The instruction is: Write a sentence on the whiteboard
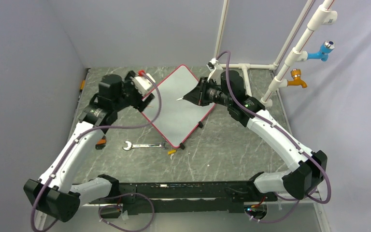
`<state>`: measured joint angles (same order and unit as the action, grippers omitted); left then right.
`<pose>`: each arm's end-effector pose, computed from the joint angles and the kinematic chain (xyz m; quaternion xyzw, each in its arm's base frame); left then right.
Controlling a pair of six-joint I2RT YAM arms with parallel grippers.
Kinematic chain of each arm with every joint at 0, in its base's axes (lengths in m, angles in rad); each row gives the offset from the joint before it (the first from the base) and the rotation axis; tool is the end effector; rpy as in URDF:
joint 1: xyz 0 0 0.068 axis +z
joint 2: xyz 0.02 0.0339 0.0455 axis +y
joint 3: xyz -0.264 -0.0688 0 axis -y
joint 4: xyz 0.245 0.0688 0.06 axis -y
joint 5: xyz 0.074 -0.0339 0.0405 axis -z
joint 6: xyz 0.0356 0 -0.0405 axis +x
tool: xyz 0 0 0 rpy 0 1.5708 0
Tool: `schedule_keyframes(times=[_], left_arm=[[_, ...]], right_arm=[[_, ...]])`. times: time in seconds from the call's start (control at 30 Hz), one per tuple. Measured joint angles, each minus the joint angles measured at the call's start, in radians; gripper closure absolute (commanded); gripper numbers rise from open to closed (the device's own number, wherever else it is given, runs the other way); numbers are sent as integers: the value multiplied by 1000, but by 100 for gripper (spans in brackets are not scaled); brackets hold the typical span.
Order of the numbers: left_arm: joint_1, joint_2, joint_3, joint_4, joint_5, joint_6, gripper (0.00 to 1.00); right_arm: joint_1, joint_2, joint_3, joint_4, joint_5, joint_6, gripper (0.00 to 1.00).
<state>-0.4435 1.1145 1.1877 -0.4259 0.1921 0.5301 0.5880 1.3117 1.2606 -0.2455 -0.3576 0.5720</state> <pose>0.2192 -0.1116 0.3906 0.4304 0.6959 -0.0539 0.5723 0.2450 0.1783 0.3847 -0.1121 0.7901 0.4404 0.4113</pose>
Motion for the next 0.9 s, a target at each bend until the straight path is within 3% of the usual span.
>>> schedule_keyframes(times=[0.23,0.43,0.67,0.9], left_arm=[[301,140,46,-10,203,-226,25],[457,370,159,-61,472,-361,29],[504,555,274,-145,695,-423,36],[484,652,323,-232,764,-422,44]], right_arm=[[-8,-2,-17,-1,11,-24,100],[-17,-4,-30,-5,11,-39,100],[-30,-18,-43,-10,8,-56,100],[-43,-19,-45,-11,-2,-64,100]])
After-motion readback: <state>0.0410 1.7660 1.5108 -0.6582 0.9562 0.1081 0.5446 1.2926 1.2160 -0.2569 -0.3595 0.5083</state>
